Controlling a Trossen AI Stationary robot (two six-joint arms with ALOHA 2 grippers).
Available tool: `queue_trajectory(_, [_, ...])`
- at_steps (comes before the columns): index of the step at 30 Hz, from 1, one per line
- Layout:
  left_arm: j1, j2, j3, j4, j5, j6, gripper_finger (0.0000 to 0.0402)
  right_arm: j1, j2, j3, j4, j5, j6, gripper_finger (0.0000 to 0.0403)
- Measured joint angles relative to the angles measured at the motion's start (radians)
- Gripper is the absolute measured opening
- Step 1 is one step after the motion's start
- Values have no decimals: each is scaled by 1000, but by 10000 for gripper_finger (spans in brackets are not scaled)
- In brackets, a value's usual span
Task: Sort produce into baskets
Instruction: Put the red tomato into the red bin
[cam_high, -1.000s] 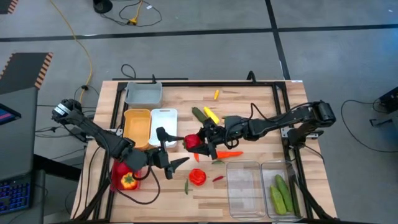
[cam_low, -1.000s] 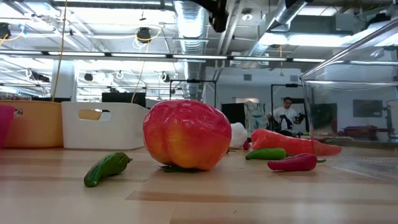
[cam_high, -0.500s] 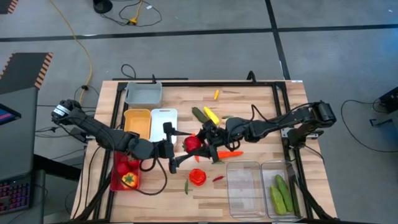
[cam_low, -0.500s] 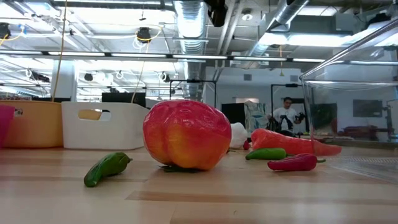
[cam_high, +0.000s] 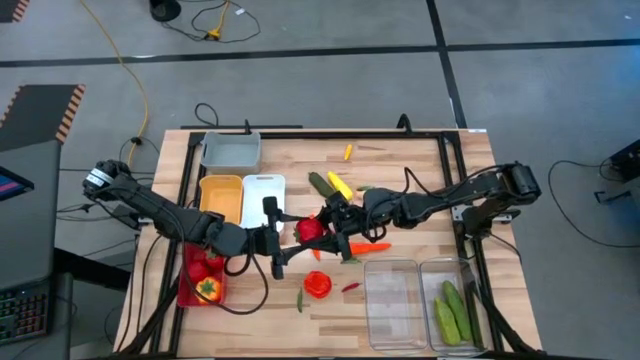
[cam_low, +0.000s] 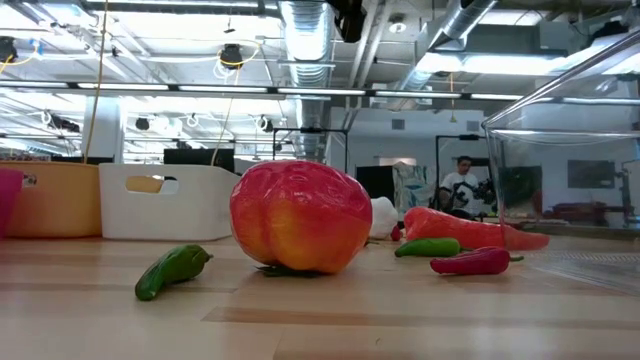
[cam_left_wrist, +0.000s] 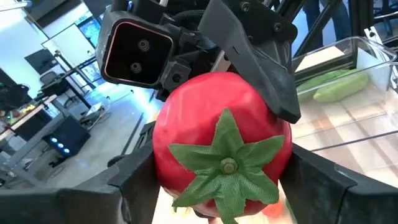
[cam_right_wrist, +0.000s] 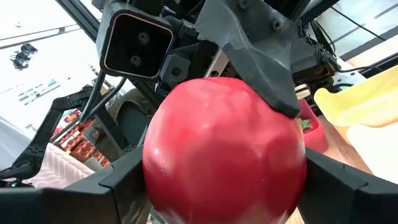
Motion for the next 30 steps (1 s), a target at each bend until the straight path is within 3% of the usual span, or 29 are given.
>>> queue_trajectory(30, [0,0,0,2,-4,-1,272,-7,0,1,-14,0,29,350])
